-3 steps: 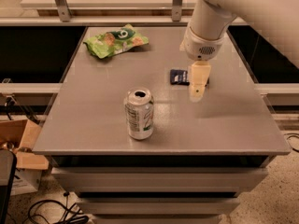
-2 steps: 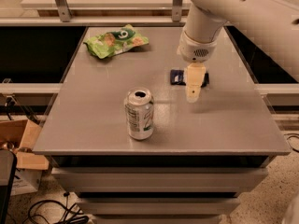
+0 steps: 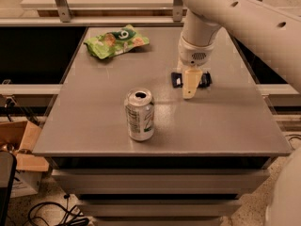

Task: Move rxbar blueberry near 7up can

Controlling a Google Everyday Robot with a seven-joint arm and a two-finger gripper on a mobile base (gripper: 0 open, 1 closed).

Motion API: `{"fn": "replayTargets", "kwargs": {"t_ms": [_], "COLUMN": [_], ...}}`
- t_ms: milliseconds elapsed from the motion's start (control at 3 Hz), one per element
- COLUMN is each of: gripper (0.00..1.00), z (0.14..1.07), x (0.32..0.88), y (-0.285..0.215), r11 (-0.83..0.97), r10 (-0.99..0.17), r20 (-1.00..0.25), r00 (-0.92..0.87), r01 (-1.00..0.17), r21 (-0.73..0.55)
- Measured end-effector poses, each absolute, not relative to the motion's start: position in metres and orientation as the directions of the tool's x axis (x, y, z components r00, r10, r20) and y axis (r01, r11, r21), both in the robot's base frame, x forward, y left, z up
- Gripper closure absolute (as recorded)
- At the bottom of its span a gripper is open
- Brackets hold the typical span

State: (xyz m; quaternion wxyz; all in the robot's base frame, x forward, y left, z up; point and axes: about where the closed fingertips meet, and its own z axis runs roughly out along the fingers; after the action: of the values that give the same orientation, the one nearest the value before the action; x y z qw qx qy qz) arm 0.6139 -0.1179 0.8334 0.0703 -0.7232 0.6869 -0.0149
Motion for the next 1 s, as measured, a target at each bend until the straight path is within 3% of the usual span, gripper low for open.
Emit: {"fn": "replayTargets", "kwargs": {"t_ms": [667,1000], "gripper": [0.87,1.0], "z": [0.8357,0.8361], "x": [0.6139,0.6142], "y": [-0.1189,-0.1228], "r11": [-0.046,-0.046], "r10": [-0.996,-0.996], "r20": [-0.074,-0.075], "r00": [0.055,0.055], "r01": [-0.992,-0.992], "r21": [-0.117,-0.12]}}
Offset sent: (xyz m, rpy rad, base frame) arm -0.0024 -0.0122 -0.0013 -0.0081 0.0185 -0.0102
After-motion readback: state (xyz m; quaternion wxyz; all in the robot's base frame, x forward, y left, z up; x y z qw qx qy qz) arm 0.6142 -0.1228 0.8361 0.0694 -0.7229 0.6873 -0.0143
